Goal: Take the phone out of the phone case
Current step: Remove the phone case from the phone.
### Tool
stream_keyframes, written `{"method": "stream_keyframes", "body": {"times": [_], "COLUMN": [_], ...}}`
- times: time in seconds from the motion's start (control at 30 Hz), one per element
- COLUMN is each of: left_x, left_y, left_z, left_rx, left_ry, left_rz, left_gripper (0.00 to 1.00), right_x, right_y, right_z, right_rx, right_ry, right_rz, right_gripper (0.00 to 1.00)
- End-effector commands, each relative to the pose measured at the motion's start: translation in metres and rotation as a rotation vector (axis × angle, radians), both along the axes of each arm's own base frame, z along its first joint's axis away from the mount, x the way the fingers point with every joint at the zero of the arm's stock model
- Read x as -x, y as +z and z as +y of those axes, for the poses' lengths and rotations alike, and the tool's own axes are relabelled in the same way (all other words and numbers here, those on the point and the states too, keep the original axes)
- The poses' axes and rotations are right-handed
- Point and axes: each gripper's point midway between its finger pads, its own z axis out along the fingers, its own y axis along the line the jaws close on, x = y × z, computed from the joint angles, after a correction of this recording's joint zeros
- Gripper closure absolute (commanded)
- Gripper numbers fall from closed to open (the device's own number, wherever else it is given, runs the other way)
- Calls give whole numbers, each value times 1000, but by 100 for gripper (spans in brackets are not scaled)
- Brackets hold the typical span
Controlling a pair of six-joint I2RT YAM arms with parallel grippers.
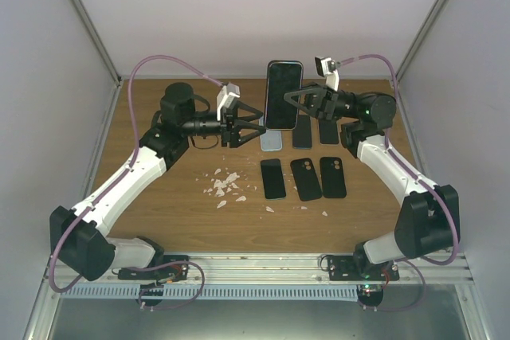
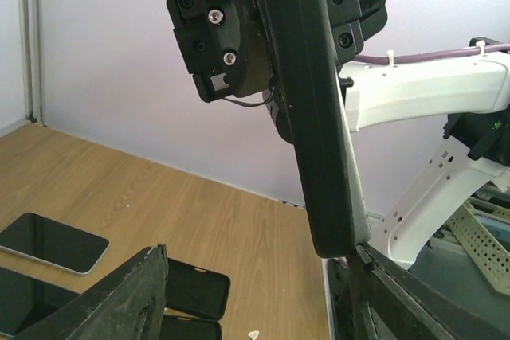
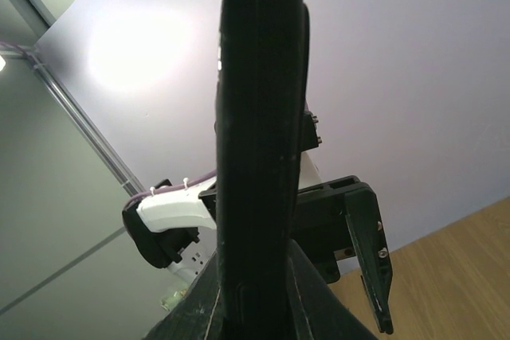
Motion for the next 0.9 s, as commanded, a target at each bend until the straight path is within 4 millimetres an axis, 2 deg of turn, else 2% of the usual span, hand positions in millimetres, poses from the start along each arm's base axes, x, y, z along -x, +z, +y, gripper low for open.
{"method": "stream_keyframes", "body": {"times": [0.0,0.23,0.5,0.87], "left_x": [-19,-49,-68,-60], "left_y": [12,1,-3,27], "left_z": [2,14,22,19], "left_rx": [25,18,18,79], "left_ry": [83,198,276,213], "left_rz": [-29,52,100,53], "left_gripper": [38,47,51,51], "right_x": [14,25,36,42], "right_y": [18,20,12,-17], "right_z": [-5,-3,7,30], "right_rx": [-51,-65,-46,13], "right_ry": [-4,26,74,136], "right_rz": [-65,-72,-60,-27], "right_gripper": [100,100,99,100]}}
